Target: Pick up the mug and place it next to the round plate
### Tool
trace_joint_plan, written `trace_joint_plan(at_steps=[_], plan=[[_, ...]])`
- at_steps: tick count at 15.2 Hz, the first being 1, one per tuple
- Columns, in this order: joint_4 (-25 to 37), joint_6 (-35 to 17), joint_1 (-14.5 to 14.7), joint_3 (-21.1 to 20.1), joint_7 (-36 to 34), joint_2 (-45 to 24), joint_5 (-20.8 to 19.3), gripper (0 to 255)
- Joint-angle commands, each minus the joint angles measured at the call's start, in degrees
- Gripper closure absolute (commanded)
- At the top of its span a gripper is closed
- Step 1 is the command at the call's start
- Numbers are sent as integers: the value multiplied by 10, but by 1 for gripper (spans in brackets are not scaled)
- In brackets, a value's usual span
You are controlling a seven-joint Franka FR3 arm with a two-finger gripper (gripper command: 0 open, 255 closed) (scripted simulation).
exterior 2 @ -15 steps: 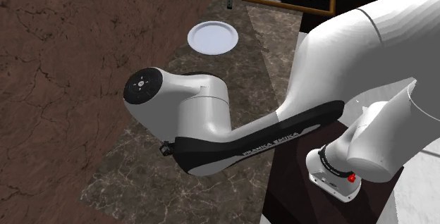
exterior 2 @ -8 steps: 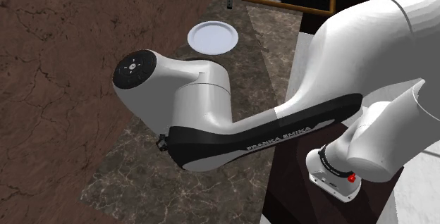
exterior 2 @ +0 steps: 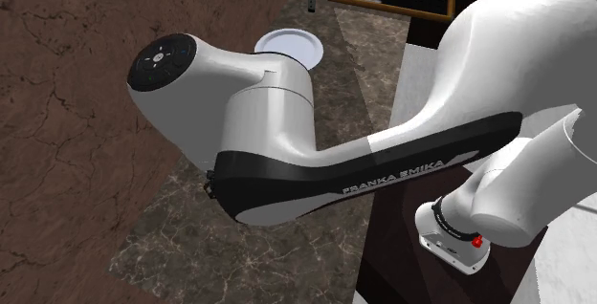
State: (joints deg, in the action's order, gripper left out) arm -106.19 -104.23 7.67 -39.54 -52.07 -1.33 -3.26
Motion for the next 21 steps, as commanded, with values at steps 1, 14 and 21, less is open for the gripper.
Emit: trace_joint_plan(at_steps=[1,14,21], plan=[[13,15,0,0,2,3,2,255],[11,18,-76,77,156,18,4,255],[44,20,-119,119,236,-13,-14,255]])
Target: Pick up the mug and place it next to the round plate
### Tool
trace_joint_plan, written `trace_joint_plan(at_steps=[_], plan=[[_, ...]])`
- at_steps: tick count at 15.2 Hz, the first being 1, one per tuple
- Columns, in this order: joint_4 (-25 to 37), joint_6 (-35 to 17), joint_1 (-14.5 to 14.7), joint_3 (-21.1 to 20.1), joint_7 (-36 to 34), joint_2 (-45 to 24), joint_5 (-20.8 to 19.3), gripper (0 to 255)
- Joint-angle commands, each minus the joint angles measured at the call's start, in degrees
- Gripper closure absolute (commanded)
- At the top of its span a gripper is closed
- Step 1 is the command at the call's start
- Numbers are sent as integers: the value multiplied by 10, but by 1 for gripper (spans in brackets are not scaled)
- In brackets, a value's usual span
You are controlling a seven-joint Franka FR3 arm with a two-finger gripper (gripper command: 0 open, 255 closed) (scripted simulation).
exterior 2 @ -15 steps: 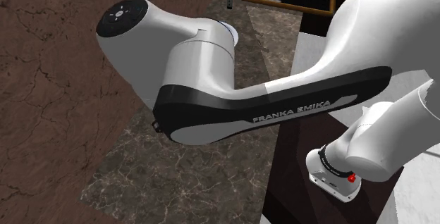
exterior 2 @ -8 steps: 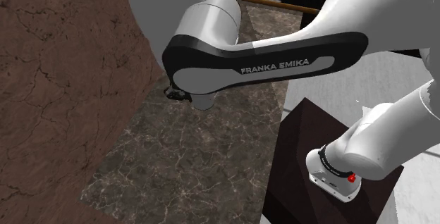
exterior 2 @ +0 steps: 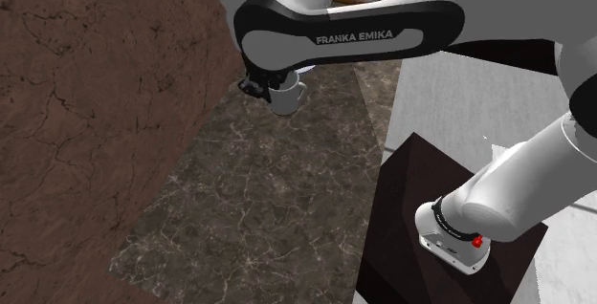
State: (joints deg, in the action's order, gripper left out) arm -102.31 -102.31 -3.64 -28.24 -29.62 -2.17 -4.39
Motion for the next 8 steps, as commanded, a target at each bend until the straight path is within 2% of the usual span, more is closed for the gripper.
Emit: trace_joint_plan(at_steps=[1,8], plan=[[13,2,-12,11,22,-11,-6,255],[88,15,-48,46,92,-73,-31,255]])
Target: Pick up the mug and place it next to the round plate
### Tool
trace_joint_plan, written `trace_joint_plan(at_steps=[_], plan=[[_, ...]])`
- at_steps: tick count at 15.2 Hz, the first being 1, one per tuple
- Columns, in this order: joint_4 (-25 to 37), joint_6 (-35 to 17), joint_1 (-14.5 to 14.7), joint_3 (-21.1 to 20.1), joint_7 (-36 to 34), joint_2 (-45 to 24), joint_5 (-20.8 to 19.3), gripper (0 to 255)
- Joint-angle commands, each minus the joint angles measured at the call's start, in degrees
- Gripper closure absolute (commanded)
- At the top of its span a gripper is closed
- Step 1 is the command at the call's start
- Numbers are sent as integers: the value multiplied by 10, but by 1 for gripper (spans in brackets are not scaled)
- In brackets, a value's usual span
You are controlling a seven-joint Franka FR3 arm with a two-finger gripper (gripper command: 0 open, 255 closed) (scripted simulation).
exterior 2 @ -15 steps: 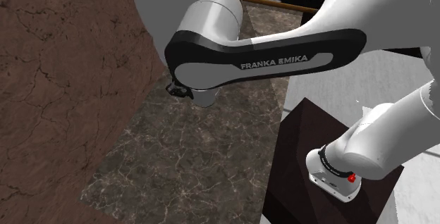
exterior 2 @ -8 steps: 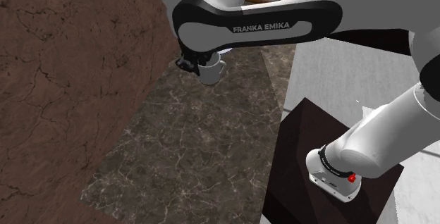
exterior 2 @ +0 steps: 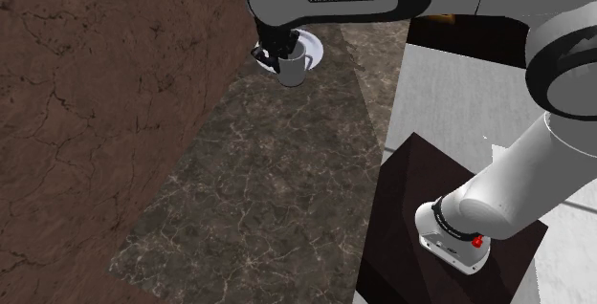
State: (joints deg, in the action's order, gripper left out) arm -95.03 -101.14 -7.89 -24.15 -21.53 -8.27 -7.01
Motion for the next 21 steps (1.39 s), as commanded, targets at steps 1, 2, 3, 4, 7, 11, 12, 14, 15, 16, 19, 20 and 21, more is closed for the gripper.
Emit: trace_joint_plan(at_steps=[1,2,3,4,7,11,12,14,15,16,19,20,21], plan=[[29,6,-10,10,21,-23,-8,255],[44,10,-14,14,30,-34,-12,255],[60,14,-18,18,39,-46,-16,255],[74,17,-22,22,47,-57,-19,255],[51,-6,-23,23,45,-57,-20,255],[23,-36,-24,24,43,-59,-21,255],[16,-43,-24,24,42,-60,-22,255],[3,-58,-25,25,40,-62,-23,255],[-3,-65,-25,25,39,-63,-24,255],[-9,-72,-25,25,38,-64,-25,255],[-26,-93,-25,26,35,-69,-28,255],[-31,-100,-25,26,34,-71,-29,255],[-36,-107,-25,27,33,-73,-30,255]])
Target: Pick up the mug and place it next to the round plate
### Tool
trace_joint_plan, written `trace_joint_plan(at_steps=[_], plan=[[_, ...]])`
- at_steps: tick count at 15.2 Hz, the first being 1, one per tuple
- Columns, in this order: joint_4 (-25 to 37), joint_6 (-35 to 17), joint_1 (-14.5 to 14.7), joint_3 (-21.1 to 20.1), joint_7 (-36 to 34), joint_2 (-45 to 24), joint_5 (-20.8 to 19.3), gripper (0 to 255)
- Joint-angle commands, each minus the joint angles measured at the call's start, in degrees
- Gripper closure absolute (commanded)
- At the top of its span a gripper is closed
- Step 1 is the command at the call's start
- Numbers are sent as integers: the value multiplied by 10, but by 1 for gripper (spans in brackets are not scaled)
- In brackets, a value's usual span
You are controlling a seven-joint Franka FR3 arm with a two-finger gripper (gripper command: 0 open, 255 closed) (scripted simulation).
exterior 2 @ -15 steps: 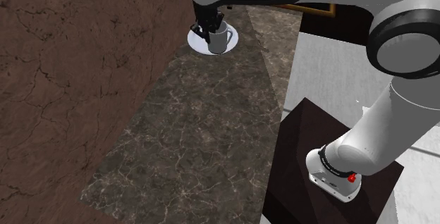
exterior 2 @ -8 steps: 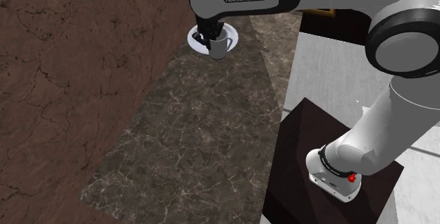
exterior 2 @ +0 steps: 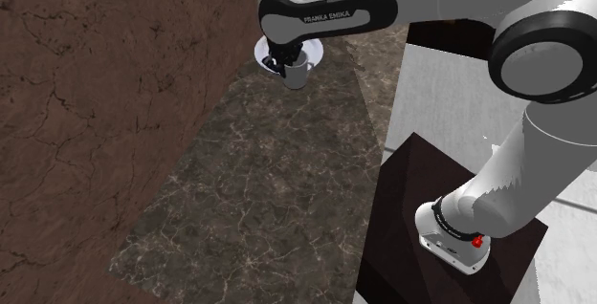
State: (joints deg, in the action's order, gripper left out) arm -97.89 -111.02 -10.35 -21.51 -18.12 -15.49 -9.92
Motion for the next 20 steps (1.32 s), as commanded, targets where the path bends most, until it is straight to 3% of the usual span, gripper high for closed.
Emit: trace_joint_plan(at_steps=[1,14,20], plan=[[-13,-15,0,1,-2,-3,-2,255],[-65,-101,3,8,-19,-39,-22,255],[-65,-101,3,8,-19,-39,-22,255]])
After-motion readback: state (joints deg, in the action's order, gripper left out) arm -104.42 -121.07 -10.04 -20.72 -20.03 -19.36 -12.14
